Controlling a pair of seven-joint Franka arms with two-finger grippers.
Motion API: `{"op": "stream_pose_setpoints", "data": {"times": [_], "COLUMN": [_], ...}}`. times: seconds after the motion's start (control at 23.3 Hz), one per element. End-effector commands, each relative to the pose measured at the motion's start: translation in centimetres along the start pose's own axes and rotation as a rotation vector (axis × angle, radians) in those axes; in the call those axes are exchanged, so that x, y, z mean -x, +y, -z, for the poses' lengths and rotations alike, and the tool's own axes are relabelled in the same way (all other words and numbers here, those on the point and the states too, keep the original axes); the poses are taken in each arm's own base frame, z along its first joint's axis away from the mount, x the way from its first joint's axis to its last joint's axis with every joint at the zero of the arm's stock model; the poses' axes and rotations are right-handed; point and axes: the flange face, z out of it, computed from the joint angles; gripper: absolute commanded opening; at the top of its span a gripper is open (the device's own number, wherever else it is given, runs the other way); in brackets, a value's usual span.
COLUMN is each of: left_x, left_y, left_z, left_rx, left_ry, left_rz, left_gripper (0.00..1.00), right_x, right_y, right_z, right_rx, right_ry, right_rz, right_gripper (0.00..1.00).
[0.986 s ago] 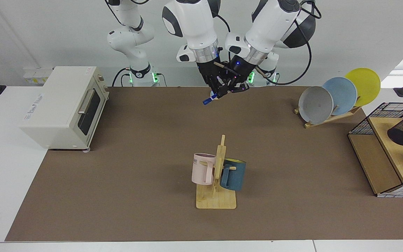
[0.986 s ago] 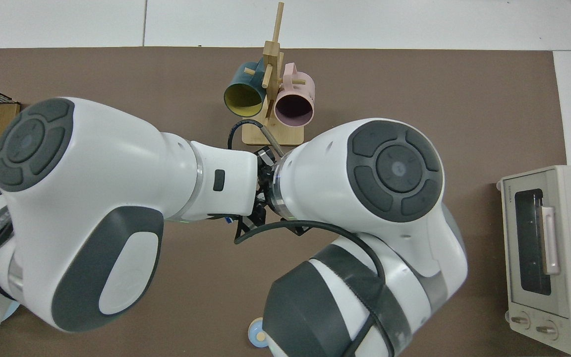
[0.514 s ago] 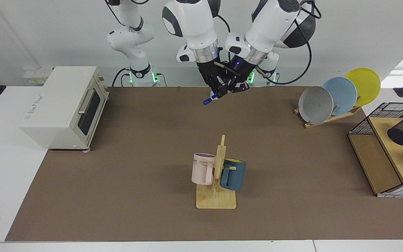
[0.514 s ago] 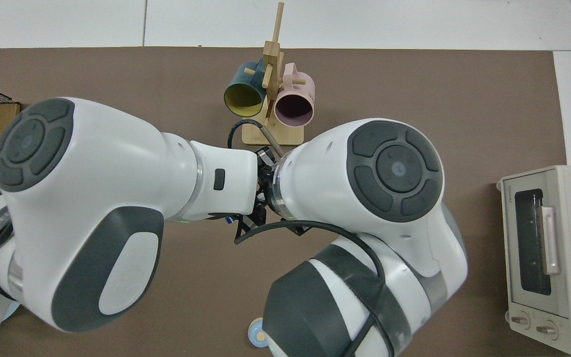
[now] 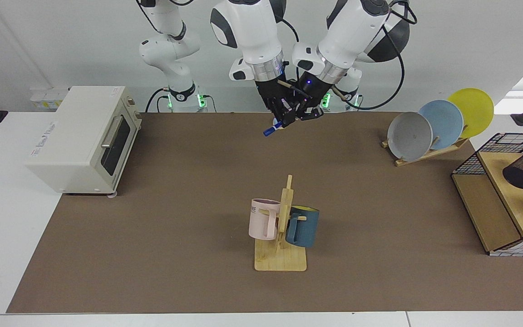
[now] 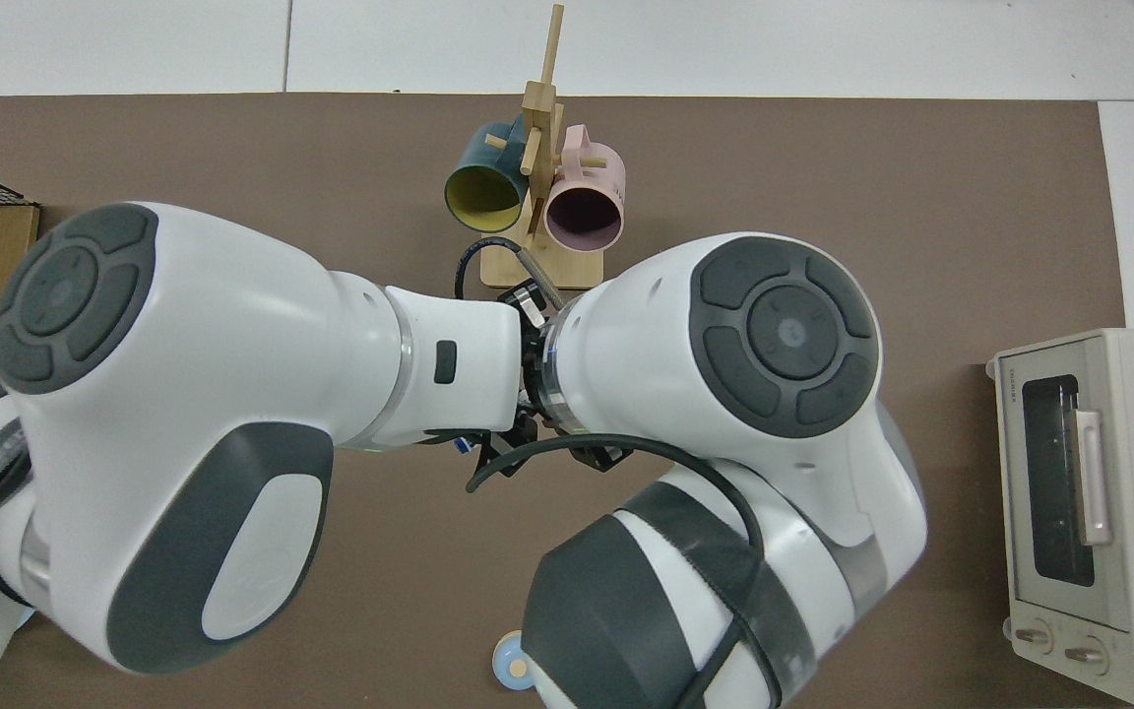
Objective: Put markers into pen holder
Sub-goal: 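Grasp the marker with the left gripper while the right gripper opens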
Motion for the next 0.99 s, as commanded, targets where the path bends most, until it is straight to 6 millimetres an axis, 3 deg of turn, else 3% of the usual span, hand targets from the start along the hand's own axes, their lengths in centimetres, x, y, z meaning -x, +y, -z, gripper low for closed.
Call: {"op": "stream_pose_setpoints", "data": {"times": [0.0, 0.3, 0.56, 0.77, 0.94], "left_x": [0.6, 0.9, 1.6, 2.1, 2.6], "left_y": [0.5, 0.1, -1.1, -1.9, -2.8], "left_z": [0.2, 0.7, 1.6, 2.2, 2.6], "left_rx": [0.000, -0.002, -0.012, -0.027, -0.026], "left_ry": [-0.008, -0.011, -0.021, -0.035, -0.043], "left_rz": [0.013, 0.020, 0.039, 0.041, 0.060], "left_gripper": [0.00, 0.00, 0.00, 0.00, 0.00], "right_x": [0.1, 0.2, -1.0, -4.7, -8.2], "right_y": [-0.4, -0.3, 0.8, 2.5, 4.1], "right_z": [0.2, 0.6, 1.7, 3.0, 5.4], "right_rx": [-0.012, -0.014, 0.034, 0.058, 0.096], "right_ry": [-0.016, -0.010, 0.001, 0.026, 0.056], "right_rz": [-0.003, 0.005, 0.078, 0.172, 0.285], "right_gripper": [0.99, 0.99, 0.99, 0.99, 0.99]}}
